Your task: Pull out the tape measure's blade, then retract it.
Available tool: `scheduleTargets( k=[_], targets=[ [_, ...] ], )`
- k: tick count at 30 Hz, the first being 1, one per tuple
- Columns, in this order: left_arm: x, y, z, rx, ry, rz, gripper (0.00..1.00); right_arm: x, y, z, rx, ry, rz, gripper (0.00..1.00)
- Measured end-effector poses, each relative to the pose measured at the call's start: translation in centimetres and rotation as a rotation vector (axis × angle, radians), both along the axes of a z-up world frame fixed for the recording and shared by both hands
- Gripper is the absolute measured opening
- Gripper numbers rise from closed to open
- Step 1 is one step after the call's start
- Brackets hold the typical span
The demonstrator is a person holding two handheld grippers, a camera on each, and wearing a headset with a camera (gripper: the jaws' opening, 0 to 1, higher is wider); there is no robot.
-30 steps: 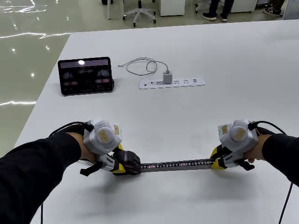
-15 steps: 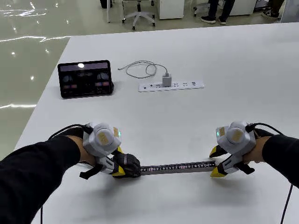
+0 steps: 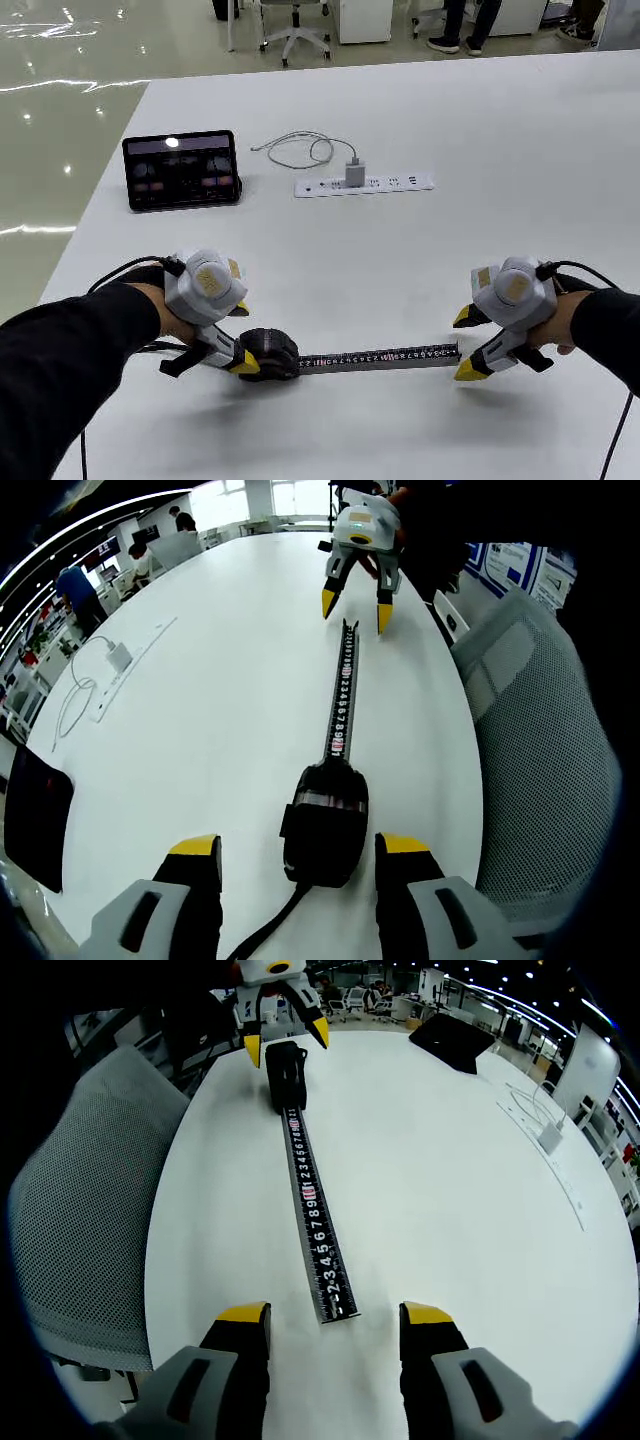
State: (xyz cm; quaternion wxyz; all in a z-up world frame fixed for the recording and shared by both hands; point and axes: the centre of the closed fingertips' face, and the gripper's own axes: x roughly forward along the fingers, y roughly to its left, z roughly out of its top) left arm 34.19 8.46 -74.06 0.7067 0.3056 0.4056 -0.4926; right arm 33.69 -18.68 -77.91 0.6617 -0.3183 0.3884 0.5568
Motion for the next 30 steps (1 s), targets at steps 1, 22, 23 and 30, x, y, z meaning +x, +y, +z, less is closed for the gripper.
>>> scheduleTargets(
  k=[1,22,23,30],
  targets=[
    [0.0,0.0,0.1,-0.002,-0.002,-0.005,0.63,0.0,0.0,0.0,-0.003,-0.002,-0.003,0.47],
    [-0.4,0.8,0.9,-0.117,-0.013,0.118,1.00,0.2,-0.3,0.9,0.026,-0.025,-0.077,0.64],
    [-0.5,1.1,0.8,-0.122,0.002,0.145,1.00,0.3,-0.3,1.0,0.033,-0.026,-0.086,0.65],
    [-0.1,2.0,1.0,-0.187,-0.015,0.229,1.00,0.4,-0.5,1.4,0.074,-0.012,-0.183,0.77]
  ],
)
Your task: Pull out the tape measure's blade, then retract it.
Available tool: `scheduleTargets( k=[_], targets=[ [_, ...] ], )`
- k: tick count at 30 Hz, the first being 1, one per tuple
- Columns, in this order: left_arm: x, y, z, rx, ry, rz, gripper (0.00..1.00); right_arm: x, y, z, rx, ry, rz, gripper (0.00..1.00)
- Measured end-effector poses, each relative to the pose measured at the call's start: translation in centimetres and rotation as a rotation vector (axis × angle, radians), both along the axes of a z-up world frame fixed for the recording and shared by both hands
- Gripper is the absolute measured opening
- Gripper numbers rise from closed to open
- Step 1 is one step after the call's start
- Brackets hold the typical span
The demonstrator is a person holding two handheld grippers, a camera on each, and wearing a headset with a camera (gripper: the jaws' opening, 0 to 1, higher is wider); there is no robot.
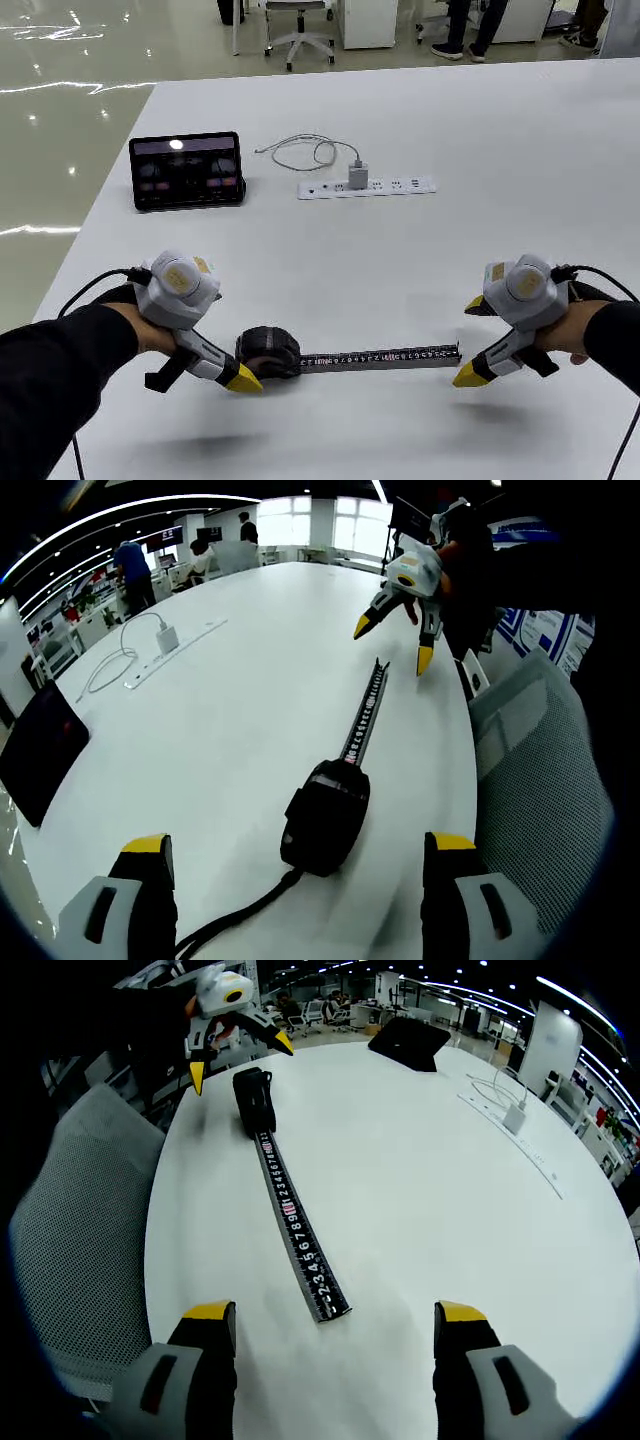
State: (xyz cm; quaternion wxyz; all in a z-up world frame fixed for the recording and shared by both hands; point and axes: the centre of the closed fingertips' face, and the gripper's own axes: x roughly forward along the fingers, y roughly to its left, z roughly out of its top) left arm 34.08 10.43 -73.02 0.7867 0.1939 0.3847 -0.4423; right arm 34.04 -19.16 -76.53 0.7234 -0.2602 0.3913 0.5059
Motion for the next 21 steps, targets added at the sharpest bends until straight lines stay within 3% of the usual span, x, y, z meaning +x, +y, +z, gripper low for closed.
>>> scheduleTargets(
  k=[2,4,6,10,12,13,16,18,21],
  targets=[
    [0.1,0.4,0.2,-0.021,-0.016,0.036,1.00,-0.1,-0.1,0.1,0.010,-0.009,-0.018,0.79],
    [-0.2,0.7,0.3,-0.037,-0.013,0.065,1.00,0.1,-0.4,0.3,0.021,-0.032,-0.048,0.81],
    [-0.3,1.1,0.4,-0.047,-0.023,0.111,1.00,0.1,-0.2,0.9,0.077,-0.048,-0.095,0.84],
    [-0.6,1.5,0.9,-0.088,-0.029,0.184,1.00,0.1,-1.0,1.4,0.100,-0.071,-0.138,0.88],
    [-0.8,1.8,1.3,-0.106,-0.056,0.199,1.00,0.4,-1.3,2.1,0.140,-0.099,-0.187,0.87],
    [-1.0,2.0,1.4,-0.138,-0.053,0.234,1.00,0.3,-1.6,2.4,0.148,-0.108,-0.198,0.88],
    [-1.4,3.0,1.4,-0.132,-0.073,0.252,1.00,0.0,-2.2,2.9,0.171,-0.114,-0.228,0.90],
    [-1.3,3.4,2.0,-0.163,-0.109,0.287,1.00,-0.2,-2.8,2.8,0.186,-0.118,-0.241,0.90],
    [-1.3,4.2,2.0,-0.162,-0.122,0.301,1.00,-0.9,-3.2,2.9,0.185,-0.124,-0.251,0.93]
  ],
)
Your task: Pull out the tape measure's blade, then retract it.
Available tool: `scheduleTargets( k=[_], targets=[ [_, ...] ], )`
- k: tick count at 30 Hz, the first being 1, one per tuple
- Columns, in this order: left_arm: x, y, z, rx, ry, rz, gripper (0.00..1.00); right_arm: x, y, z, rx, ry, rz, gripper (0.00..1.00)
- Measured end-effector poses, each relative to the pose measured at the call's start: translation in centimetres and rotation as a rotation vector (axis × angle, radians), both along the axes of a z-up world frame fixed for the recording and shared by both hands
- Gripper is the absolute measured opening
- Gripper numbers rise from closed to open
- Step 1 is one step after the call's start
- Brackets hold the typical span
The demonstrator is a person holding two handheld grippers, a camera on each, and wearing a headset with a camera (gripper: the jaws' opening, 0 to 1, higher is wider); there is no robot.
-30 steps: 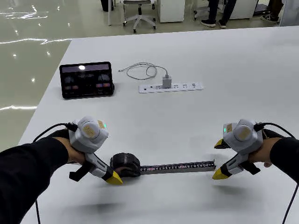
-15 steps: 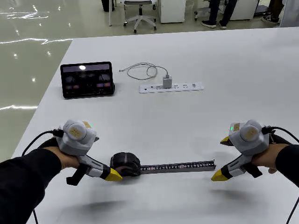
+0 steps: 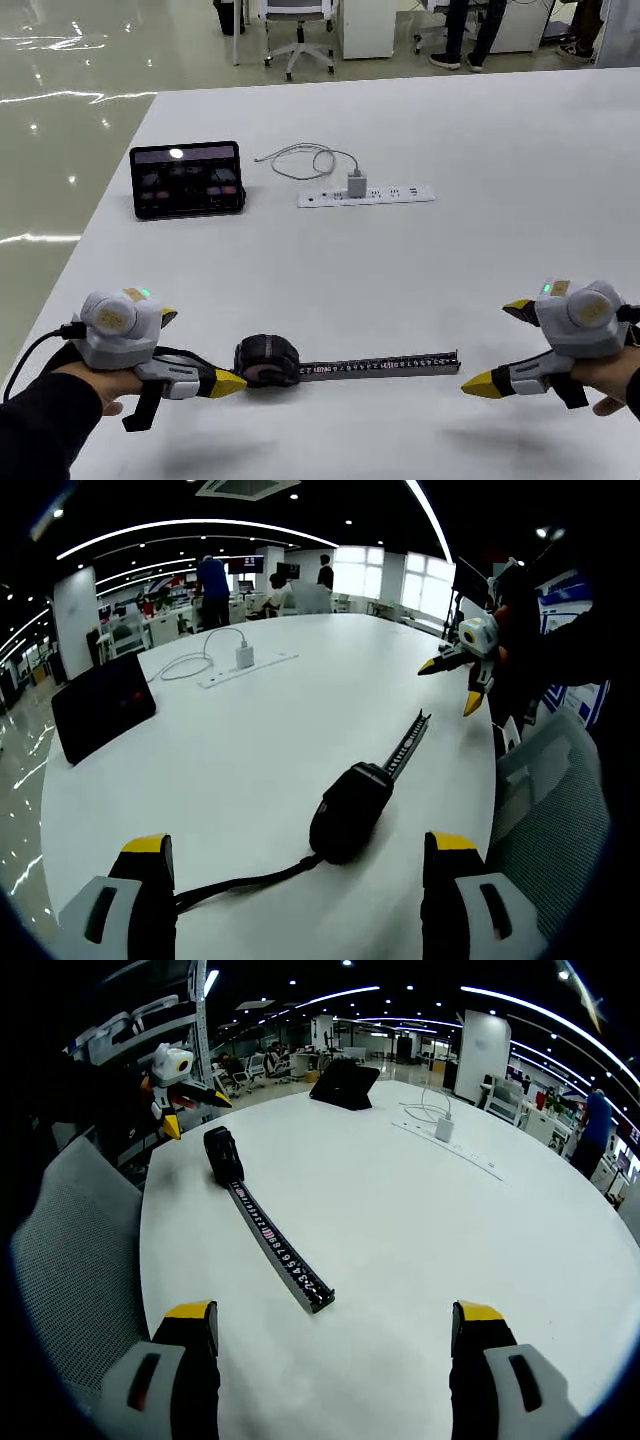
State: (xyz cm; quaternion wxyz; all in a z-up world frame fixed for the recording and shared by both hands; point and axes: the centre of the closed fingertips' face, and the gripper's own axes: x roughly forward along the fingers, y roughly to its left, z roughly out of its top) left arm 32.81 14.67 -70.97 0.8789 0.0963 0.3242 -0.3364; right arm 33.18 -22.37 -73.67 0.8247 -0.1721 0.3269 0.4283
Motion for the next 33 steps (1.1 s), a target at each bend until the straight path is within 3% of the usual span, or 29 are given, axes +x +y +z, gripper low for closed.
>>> scheduleTargets(
  k=[3,5,8,17,20,23,25,30,31,33],
  targets=[
    [0.2,0.1,0.8,-0.065,-0.036,0.025,1.00,-1.0,-0.4,0.3,0.016,-0.008,-0.027,0.95],
    [-0.4,0.4,0.5,-0.090,-0.024,0.052,1.00,-1.3,-0.8,0.5,0.036,-0.018,-0.044,0.95],
    [-1.4,0.6,-0.3,-0.069,-0.022,0.053,1.00,-1.9,-1.5,0.4,0.047,-0.017,-0.060,0.96],
    [-3.9,1.4,0.3,-0.074,-0.045,0.105,1.00,-4.2,-2.3,-0.1,0.072,-0.024,-0.098,0.95],
    [-4.4,1.9,0.5,-0.110,-0.051,0.132,1.00,-4.4,-2.8,-0.3,0.058,-0.042,-0.094,0.99],
    [-5.1,2.0,0.1,-0.099,-0.049,0.134,1.00,-4.7,-3.0,0.3,0.057,-0.055,-0.100,0.99],
    [-5.5,2.0,0.2,-0.099,-0.052,0.139,1.00,-4.8,-3.1,1.0,0.049,-0.091,-0.088,1.00],
    [-6.5,1.8,1.0,-0.101,-0.079,0.143,1.00,-5.3,-3.4,2.4,0.062,-0.110,-0.113,1.00],
    [-6.8,2.2,0.7,-0.060,-0.088,0.138,1.00,-5.6,-3.4,2.3,0.066,-0.107,-0.109,1.00],
    [-7.1,2.3,0.8,-0.072,-0.085,0.145,1.00,-6.0,-3.6,1.9,0.055,-0.109,-0.105,1.00]
  ],
)
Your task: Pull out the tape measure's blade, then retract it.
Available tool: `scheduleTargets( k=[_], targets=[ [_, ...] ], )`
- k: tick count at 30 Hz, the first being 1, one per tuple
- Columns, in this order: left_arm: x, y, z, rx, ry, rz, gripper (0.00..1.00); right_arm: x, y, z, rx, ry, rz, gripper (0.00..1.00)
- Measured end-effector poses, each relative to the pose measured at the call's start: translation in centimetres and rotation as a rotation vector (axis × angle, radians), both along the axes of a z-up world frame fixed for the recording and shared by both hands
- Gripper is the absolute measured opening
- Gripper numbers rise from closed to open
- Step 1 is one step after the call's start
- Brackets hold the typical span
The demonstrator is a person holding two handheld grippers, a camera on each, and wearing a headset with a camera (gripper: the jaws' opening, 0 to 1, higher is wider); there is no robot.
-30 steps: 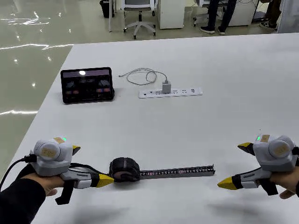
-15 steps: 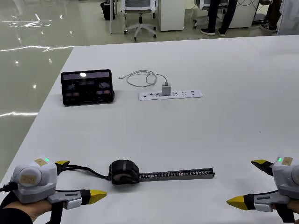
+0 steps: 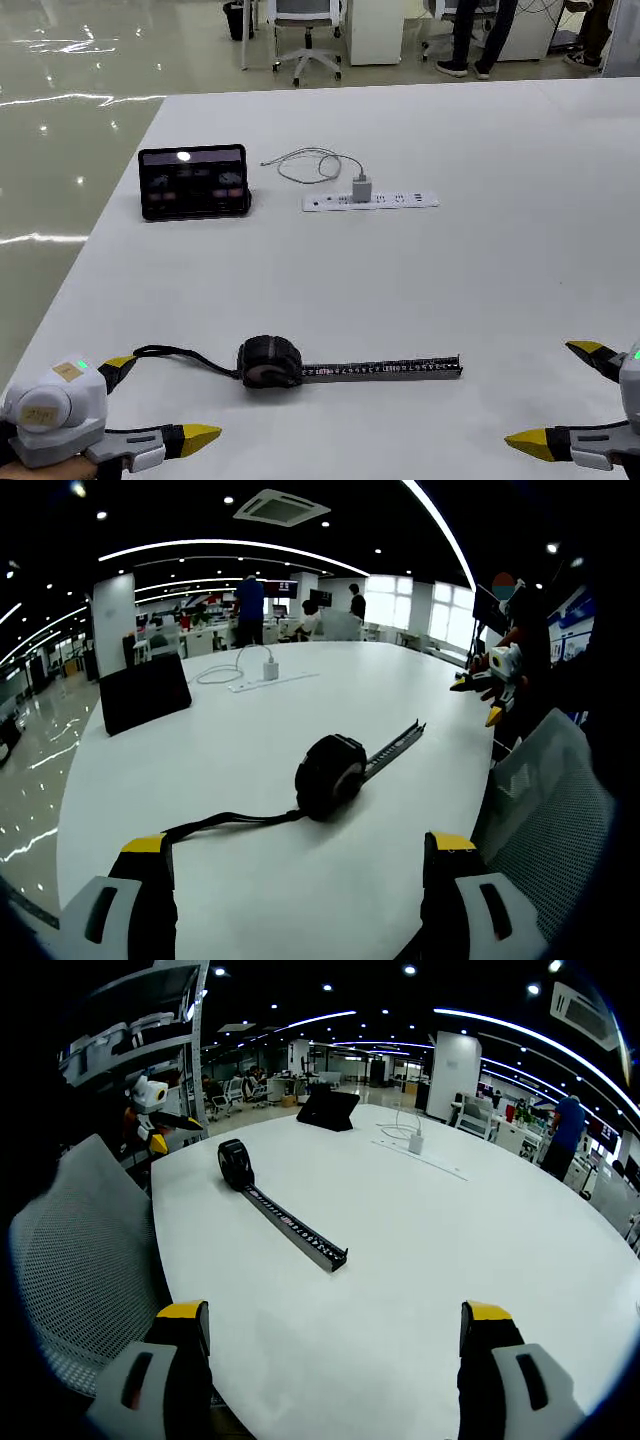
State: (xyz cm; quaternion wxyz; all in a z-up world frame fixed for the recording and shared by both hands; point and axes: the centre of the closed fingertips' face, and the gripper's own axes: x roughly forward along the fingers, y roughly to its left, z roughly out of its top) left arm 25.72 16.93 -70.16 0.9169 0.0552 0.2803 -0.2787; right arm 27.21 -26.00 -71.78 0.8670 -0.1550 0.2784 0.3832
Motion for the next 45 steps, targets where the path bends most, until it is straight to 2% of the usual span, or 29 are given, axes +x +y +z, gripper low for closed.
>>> scheduleTargets(
  k=[3,4,6,7,8,11,12,15,17,19,34,45],
  targets=[
    [-0.2,0.3,0.2,-0.007,-0.013,-0.002,1.00,-0.4,-0.5,-0.1,0.014,0.015,-0.031,1.00],
    [-0.3,-0.1,0.4,-0.037,-0.014,-0.015,1.00,-0.7,-0.4,0.1,0.019,0.007,-0.036,1.00],
    [-0.5,-0.2,0.2,-0.024,0.001,-0.017,1.00,-1.4,-0.2,0.1,0.026,0.020,-0.041,1.00],
    [-0.6,-0.1,0.1,0.004,0.004,-0.021,1.00,-1.8,-0.3,0.0,0.026,0.024,-0.047,1.00],
    [-0.5,-0.1,0.2,0.009,-0.003,-0.023,1.00,-2.0,-0.3,-0.1,0.024,0.023,-0.046,1.00],
    [-0.4,0.0,0.8,-0.003,-0.003,-0.017,1.00,-2.4,-0.9,-0.2,0.020,0.024,-0.057,1.00],
    [-0.3,0.1,1.1,0.003,-0.016,-0.019,1.00,-2.5,-1.1,-0.3,0.021,0.027,-0.061,1.00],
    [0.0,0.4,1.5,0.009,-0.037,-0.013,1.00,-2.7,-1.5,0.0,0.030,0.022,-0.068,1.00],
    [0.1,0.6,1.5,0.008,-0.034,-0.004,1.00,-2.6,-1.7,0.2,0.027,0.017,-0.069,1.00],
    [0.2,0.9,1.6,0.009,-0.047,0.006,1.00,-2.5,-2.0,0.3,0.027,0.014,-0.069,1.00],
    [0.4,2.1,1.4,0.006,-0.044,0.027,1.00,-2.3,-2.3,0.6,0.025,0.007,-0.071,1.00],
    [1.5,1.4,1.9,0.018,-0.055,-0.004,1.00,-2.4,-3.0,0.7,0.030,0.010,-0.088,1.00]
  ],
)
